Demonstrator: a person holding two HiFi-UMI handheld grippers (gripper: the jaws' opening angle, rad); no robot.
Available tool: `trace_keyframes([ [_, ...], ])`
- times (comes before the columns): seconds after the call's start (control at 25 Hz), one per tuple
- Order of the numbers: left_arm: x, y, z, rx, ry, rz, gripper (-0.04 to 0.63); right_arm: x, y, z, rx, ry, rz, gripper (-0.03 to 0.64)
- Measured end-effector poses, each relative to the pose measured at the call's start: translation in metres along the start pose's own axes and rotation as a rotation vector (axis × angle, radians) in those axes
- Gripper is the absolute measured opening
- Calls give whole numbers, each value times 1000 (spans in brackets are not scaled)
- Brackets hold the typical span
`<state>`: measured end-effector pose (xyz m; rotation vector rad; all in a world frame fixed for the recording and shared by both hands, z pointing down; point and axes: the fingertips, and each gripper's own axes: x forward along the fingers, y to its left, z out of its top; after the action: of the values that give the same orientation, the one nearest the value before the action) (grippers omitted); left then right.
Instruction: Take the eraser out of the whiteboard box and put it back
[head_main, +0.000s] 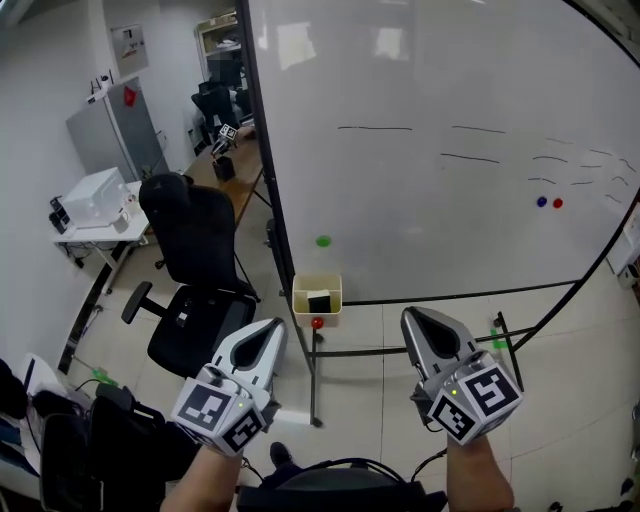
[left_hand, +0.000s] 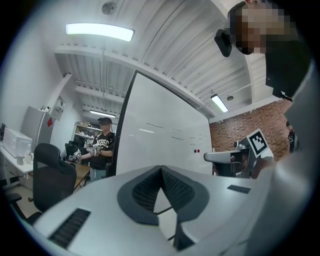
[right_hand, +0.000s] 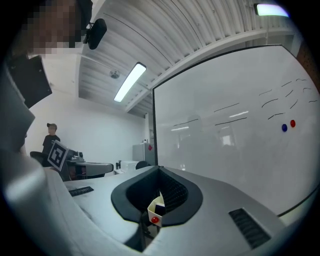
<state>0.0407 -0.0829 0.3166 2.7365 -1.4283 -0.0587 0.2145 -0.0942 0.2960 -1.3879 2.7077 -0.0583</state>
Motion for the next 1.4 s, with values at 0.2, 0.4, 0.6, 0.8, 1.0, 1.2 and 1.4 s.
trace_keyframes([
  [0.2, 6, 40, -2, -5, 5, -30, 32, 35, 10, 0, -21, -21, -18, 12],
  [0.4, 8, 97, 3, -18, -5, -48, 32, 81, 21, -6, -20, 2, -78, 12],
  [0.6, 18, 139, -6, -38, 10, -97, 32, 125, 28, -26, -15, 32, -128, 14],
  [0.8, 22, 176, -14, -59, 7, -139, 32, 157, 33, -36, -16, 35, -188, 48],
  [1.0, 31, 195, -32, -91, 37, -125, 32, 178, 29, -54, -9, 89, -195, 115],
  [1.2, 41, 200, -45, -93, 45, -85, 32, 196, 21, -84, 5, 149, -179, 204],
  [1.4, 50, 208, -65, -102, 64, -53, 32, 215, 15, -124, 13, 219, -179, 250],
])
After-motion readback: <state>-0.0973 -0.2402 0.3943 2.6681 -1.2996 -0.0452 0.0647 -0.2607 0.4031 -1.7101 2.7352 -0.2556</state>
